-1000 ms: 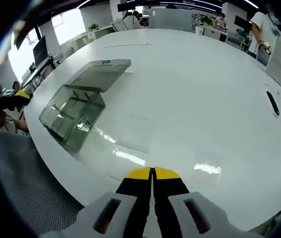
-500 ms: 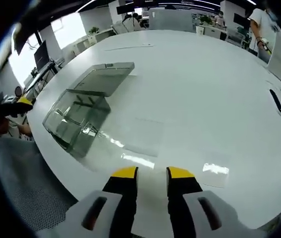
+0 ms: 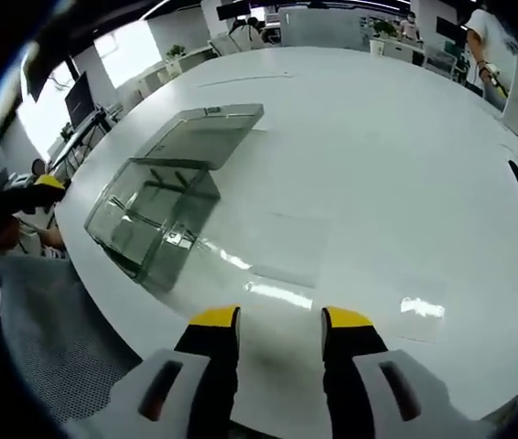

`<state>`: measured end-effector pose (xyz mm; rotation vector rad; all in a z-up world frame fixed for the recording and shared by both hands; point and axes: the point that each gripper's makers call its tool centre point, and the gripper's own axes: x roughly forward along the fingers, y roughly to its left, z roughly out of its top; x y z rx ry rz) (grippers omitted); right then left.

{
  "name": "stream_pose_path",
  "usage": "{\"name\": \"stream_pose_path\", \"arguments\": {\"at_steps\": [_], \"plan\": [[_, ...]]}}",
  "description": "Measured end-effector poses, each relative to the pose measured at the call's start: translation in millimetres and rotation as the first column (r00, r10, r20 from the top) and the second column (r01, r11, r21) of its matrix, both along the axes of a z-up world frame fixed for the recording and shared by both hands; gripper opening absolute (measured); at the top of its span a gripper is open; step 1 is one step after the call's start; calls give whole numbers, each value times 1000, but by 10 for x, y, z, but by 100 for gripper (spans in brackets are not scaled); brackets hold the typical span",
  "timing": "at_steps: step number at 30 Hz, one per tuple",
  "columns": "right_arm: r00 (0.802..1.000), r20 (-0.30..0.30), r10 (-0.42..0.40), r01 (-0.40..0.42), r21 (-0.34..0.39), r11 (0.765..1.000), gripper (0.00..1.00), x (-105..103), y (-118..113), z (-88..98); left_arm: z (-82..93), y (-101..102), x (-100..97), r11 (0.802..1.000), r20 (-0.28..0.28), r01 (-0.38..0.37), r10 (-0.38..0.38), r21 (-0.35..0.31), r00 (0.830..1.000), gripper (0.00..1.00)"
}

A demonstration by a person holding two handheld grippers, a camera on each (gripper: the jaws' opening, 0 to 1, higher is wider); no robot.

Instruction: Insert the divider into the dual guide fixture by aligning both edges with the guide slots and pushing it downward to the bottom, including one-sided entry, uneven engagement, binding, and posture correction.

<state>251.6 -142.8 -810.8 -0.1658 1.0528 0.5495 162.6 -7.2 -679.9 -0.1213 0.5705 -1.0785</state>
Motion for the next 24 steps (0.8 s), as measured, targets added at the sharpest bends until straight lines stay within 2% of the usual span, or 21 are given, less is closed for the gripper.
{"name": "stream_pose_path", "arguments": {"at_steps": [15,24], "plan": [[1000,-11,16,-17,-39,999,37,-11,83,-57,-30,50,-35,1000,-5,-19,19,-4,1000,94],[999,1,37,-37,-92,995,37,-6,83,-80,-37,61,-40,1000,-9,-26,26,-3,1000,94]]}}
